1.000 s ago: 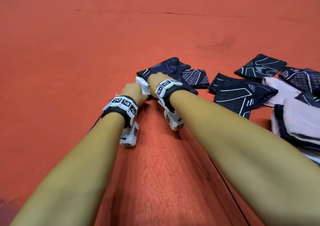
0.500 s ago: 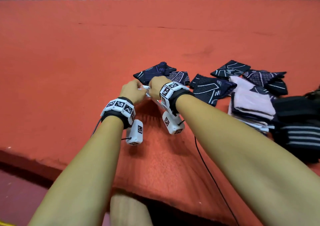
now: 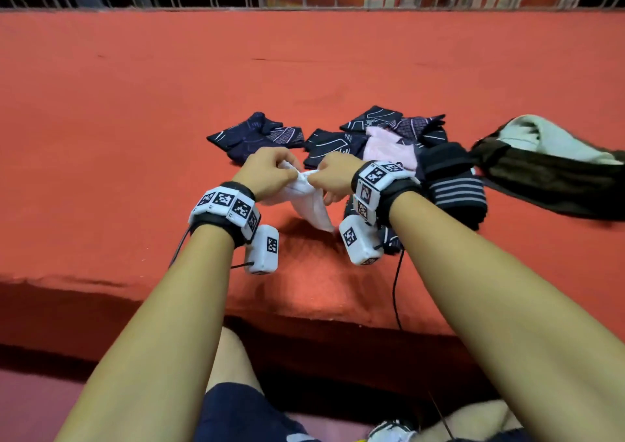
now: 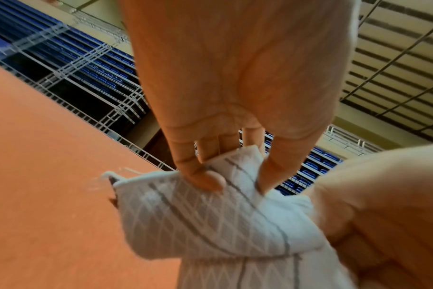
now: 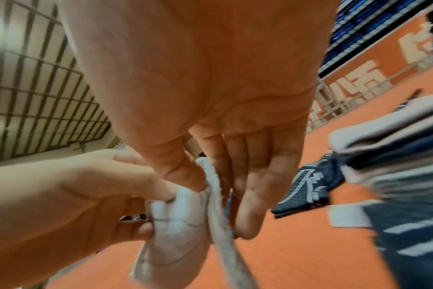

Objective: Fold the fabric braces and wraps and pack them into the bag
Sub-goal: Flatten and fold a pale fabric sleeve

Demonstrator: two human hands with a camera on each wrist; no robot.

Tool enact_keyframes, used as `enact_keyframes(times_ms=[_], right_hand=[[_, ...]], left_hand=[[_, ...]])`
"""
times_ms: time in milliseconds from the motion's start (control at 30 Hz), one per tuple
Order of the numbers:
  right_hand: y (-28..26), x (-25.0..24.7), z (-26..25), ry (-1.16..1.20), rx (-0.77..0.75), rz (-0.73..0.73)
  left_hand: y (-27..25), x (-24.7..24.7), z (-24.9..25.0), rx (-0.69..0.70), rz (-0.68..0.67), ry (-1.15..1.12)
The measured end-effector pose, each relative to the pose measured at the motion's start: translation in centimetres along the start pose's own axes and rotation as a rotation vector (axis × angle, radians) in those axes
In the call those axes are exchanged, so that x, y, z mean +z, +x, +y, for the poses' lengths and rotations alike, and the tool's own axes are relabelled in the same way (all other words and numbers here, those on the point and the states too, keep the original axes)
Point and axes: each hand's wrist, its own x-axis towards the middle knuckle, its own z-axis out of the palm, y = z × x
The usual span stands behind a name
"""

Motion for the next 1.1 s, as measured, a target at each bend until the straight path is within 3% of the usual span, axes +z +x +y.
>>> enact_keyframes(times_ms=[133,300,400,533,633,833,1100], right_hand=[[-3.4,-1.0,5.2,0.129,0.045,0.026],[-6.4,-2.1,9.6,0.531,0.045,0.127],[-7.3,-1.7,11.9,0.613,0.069,0.172],[-7.0,0.2,14.5,0.502,0.084,0.172],[-7.3,0.7,15.4,0.287,0.053,0.134],[-6.7,1.1,15.2,0.093,0.06,0.142],[-6.2,2.3,15.1,0.026,0.132,0.265]], left_hand=[[-1.1,3.6,3.5,0.07,-0.056,-0.098],[-1.1,6.2,7.4,0.175,-0.061,-0.222],[-1.2,7.2,8.2,0.214,-0.065,-0.306],[-1.6,9.6,6.1,0.118,0.015,-0.424],[-1.8,10.3,3.9,0.0,0.089,-0.51],[-1.5,10.0,1.0,-0.095,0.096,-0.447],[-3.1,8.9,-0.8,-0.128,-0.087,-0.19]])
